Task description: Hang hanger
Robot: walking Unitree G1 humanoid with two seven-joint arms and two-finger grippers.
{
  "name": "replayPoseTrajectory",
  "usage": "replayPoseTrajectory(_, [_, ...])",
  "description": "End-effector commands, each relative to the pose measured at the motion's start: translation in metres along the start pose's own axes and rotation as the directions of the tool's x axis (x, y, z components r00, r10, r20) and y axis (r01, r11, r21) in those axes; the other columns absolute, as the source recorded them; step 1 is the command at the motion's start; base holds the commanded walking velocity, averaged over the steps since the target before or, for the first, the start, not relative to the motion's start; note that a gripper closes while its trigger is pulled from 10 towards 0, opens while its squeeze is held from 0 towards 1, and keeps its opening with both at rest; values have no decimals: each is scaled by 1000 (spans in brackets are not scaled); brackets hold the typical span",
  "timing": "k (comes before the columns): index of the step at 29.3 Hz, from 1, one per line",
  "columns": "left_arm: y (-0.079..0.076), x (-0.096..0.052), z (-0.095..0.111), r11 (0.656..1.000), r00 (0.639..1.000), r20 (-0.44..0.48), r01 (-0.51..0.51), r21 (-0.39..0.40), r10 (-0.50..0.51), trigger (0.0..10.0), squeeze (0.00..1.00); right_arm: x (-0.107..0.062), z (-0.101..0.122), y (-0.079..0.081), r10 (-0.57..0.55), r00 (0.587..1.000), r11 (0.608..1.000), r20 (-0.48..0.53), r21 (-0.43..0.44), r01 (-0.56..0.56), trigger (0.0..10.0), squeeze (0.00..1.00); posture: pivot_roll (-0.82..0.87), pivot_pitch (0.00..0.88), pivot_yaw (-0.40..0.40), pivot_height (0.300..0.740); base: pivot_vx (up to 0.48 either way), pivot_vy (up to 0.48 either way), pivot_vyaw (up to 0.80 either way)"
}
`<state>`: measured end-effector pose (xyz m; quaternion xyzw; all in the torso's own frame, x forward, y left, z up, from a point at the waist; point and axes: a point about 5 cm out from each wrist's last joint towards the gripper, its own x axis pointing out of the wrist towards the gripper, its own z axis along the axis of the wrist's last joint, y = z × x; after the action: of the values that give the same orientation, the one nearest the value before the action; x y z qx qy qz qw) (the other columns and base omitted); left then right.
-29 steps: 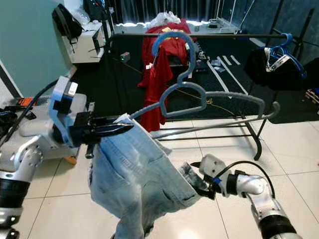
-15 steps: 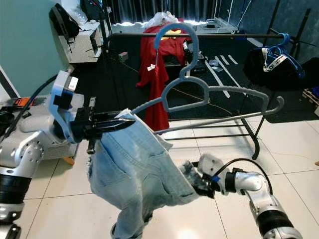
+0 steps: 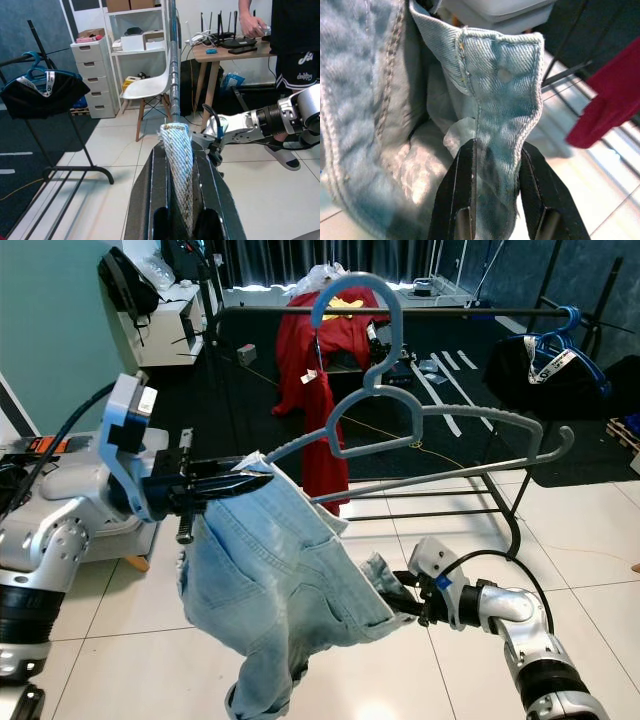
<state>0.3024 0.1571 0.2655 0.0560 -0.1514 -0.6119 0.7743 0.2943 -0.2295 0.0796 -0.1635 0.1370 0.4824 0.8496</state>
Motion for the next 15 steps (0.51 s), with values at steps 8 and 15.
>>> replayPoseTrajectory(8, [2, -4, 6, 1000, 1000, -3, -1, 28, 1, 0, 0, -15, 4, -13, -79, 991, 983, 104, 175, 59, 0, 0, -3, 28, 2, 740, 0, 0, 0])
replayPoseTrajectory(15, [1, -5, 2, 1000, 1000, -14, 6, 29, -5, 0, 0, -35, 12, -26, -145, 966, 947, 215, 313, 72, 0, 0, -8, 23, 4, 740, 0, 0, 0])
